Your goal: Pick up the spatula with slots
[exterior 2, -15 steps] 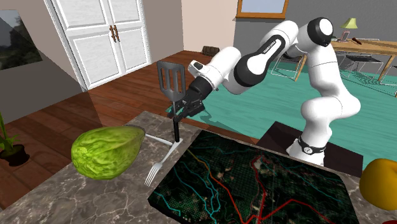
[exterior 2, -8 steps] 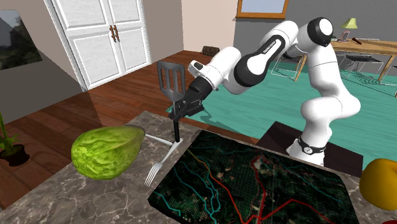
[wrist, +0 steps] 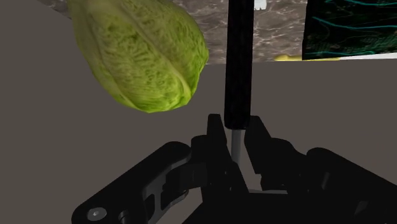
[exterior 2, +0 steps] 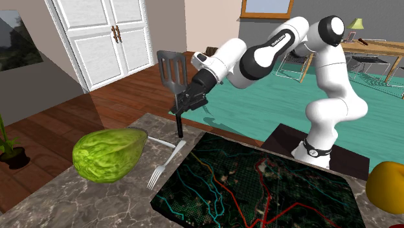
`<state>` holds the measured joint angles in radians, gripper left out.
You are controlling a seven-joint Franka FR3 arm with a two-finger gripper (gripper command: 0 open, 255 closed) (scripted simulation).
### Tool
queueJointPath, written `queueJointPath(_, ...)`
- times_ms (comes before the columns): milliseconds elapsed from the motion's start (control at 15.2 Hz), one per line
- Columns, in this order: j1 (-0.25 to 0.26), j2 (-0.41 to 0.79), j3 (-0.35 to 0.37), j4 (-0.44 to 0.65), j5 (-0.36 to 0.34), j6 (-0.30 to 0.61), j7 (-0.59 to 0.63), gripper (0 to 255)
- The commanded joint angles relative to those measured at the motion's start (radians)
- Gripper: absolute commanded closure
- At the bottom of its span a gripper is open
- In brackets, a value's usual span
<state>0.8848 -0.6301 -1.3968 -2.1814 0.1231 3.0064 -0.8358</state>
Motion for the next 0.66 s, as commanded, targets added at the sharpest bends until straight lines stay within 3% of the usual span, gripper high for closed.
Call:
queueJointPath(0, -0.012, 0.011, 0.017, 0.016, 0.002, -0.021, 0.012, 255)
queueJointPath(594, -0.061, 0.045, 0.080, 0.075, 0.007, -0.100, 0.054, 255)
